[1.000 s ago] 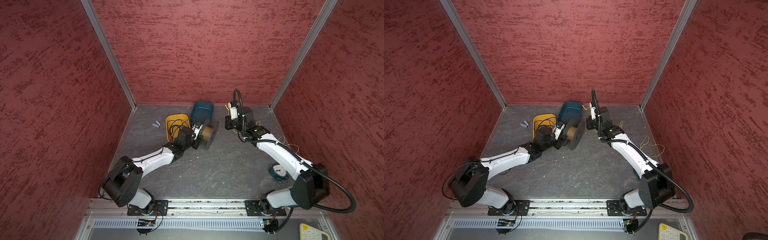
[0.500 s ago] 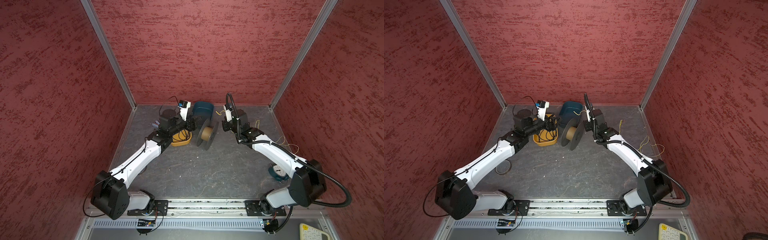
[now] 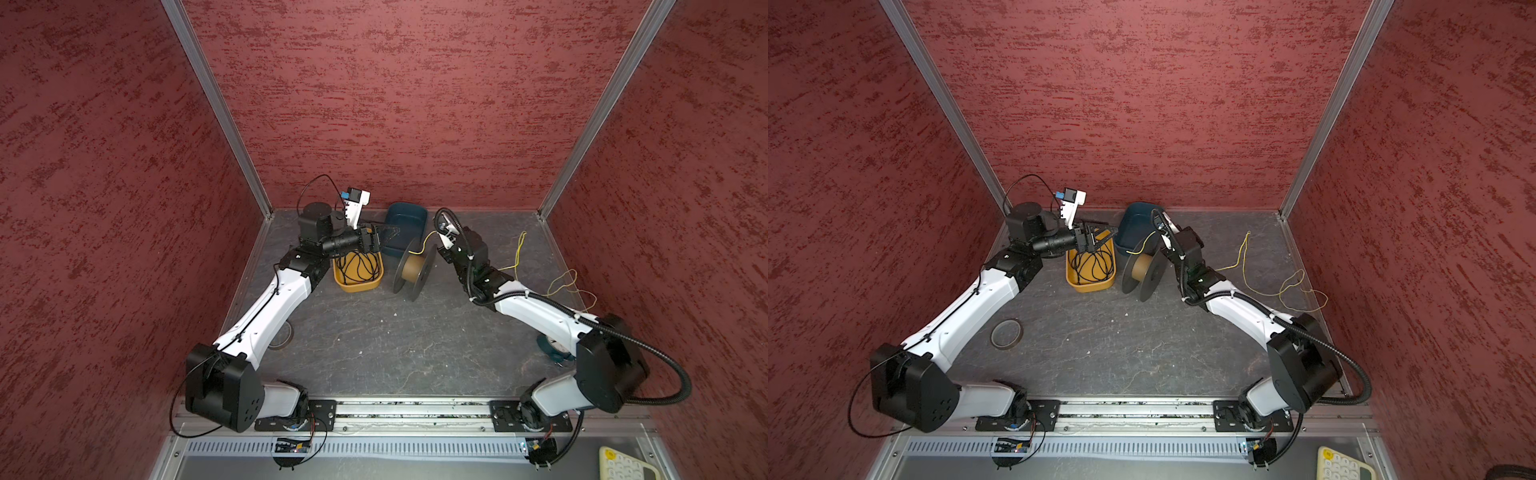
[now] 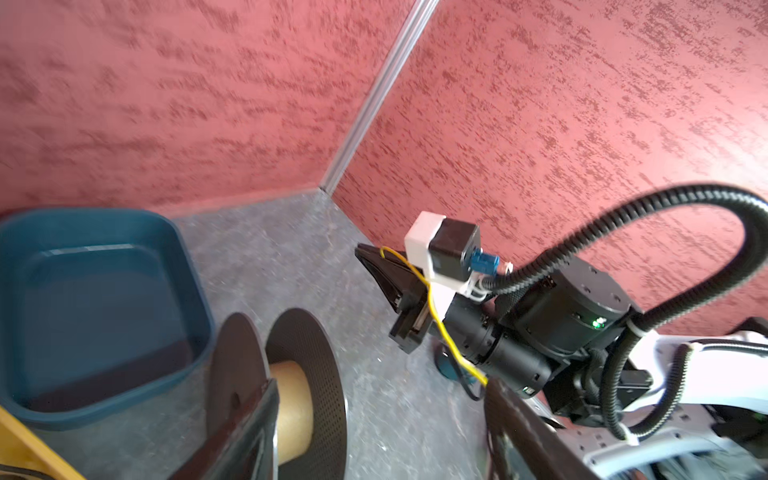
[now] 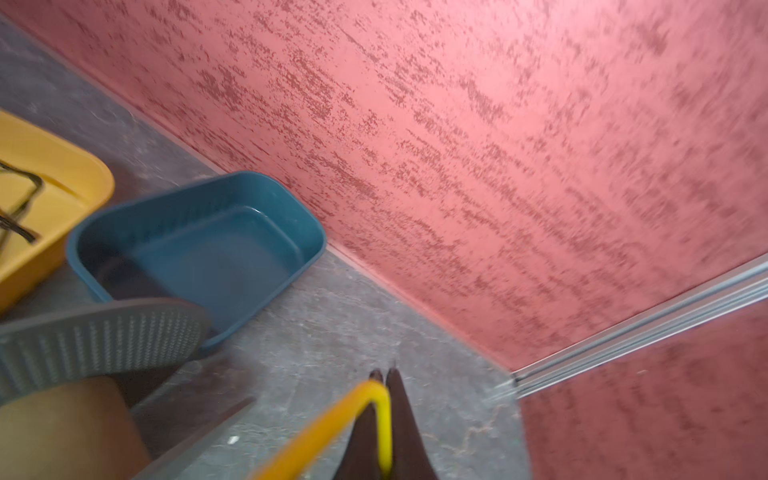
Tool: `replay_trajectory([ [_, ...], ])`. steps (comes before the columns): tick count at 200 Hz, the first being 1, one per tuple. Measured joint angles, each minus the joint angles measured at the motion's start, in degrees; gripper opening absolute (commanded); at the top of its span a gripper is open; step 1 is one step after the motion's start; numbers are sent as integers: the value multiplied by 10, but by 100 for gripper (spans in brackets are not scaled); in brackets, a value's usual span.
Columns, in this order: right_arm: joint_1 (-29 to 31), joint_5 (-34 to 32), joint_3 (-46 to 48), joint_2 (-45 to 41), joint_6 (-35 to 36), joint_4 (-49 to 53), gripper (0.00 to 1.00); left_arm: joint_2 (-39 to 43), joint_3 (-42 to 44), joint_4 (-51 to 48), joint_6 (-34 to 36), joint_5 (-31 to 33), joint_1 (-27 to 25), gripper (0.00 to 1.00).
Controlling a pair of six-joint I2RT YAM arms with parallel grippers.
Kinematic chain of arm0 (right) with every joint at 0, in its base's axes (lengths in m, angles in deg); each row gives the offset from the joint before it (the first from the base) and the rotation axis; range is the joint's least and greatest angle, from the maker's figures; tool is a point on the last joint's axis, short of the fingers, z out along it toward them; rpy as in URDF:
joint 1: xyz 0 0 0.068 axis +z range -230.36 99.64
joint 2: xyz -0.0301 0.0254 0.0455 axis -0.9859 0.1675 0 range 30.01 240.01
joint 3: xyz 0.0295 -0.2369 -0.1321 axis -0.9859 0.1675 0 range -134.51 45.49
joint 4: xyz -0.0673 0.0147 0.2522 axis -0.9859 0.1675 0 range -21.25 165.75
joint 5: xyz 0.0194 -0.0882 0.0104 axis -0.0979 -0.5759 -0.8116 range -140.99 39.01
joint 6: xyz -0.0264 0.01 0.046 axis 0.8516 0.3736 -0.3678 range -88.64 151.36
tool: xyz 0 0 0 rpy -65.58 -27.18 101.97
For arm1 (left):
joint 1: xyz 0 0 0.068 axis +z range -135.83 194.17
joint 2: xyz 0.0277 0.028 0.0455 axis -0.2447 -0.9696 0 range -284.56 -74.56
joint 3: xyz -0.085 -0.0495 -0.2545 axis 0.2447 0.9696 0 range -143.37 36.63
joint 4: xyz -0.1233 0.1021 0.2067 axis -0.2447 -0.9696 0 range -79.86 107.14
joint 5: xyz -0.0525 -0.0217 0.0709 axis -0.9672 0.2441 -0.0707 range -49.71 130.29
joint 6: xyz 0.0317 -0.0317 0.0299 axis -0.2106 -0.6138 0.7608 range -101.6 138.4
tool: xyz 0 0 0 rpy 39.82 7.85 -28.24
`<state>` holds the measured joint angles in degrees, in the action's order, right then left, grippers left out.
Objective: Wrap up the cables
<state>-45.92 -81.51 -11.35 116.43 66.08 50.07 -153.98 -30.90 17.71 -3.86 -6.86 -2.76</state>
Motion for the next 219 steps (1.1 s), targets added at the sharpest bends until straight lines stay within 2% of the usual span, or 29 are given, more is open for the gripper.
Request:
replay_trajectory([
  [35, 18, -45, 4, 33, 88, -60, 0, -54, -30, -30, -4, -51, -3, 69],
  [76, 30, -82, 4, 54, 157, -115, 0, -68, -36, -66, 11, -67, -18, 61],
  [113, 36, -97, 1, 73, 190, -133, 0, -84, -38, -101, 36, -66, -33, 57],
  [160, 49, -98, -10, 80, 207, -147, 0, -115, -49, -137, 54, -63, -42, 46],
  [194, 56, -84, -15, 80, 206, -140, 0, -123, -63, -143, 59, -59, -42, 25],
  [219, 57, -70, -20, 78, 185, -112, 0, -123, -76, -143, 57, -52, -43, 3],
])
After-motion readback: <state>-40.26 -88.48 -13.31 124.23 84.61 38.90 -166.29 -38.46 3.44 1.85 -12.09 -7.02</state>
